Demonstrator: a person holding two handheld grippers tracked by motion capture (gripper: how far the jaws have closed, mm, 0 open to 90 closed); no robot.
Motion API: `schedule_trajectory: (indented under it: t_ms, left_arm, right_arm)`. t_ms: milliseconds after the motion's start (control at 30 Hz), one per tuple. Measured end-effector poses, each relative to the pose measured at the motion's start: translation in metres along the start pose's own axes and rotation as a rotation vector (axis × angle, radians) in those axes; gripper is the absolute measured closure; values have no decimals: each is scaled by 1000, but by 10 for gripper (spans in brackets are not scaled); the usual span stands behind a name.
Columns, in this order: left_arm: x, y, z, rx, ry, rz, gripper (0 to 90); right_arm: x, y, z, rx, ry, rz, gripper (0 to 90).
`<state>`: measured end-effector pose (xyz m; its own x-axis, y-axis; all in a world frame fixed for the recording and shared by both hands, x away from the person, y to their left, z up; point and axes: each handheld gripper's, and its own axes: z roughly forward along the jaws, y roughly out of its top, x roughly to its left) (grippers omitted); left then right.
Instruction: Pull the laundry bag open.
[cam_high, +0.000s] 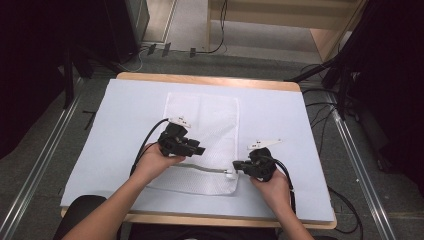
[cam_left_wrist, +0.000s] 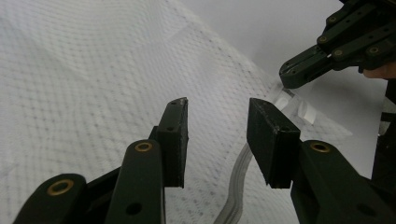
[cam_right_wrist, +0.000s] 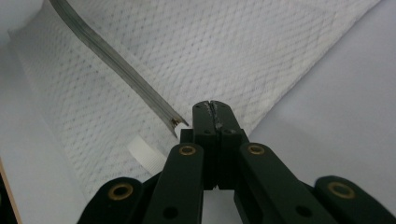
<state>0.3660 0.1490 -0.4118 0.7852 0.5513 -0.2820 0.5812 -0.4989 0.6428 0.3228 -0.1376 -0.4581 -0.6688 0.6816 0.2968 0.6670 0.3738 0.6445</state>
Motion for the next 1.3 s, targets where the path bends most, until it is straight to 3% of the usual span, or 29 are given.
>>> schedule_trajectory:
  t_ms: [167, 400, 567, 800, 967, 1133, 1300]
  left_arm:
    - [-1, 0, 4, 4, -18, 0, 625]
    - [-6, 0, 12, 21, -46, 1, 694]
    - [-10, -1, 17, 33, -48, 3, 706]
    - [-17, -5, 22, 44, -51, 3, 704]
    - [-17, -6, 22, 44, -61, 0, 704]
    - [-18, -7, 25, 48, -61, 0, 704]
    - [-25, -10, 35, 67, -75, 0, 719]
  right_arm:
    - [0, -5, 8, 49, -3, 10, 900]
    - [7, -5, 10, 52, 41, 20, 900]
    - [14, -3, 14, 41, 65, -11, 900]
    - [15, -3, 13, 19, 52, -24, 900]
    - [21, 0, 19, 14, 71, -47, 900]
    - [21, -1, 16, 18, 39, -73, 900]
    - [11, -6, 11, 19, 5, -57, 900]
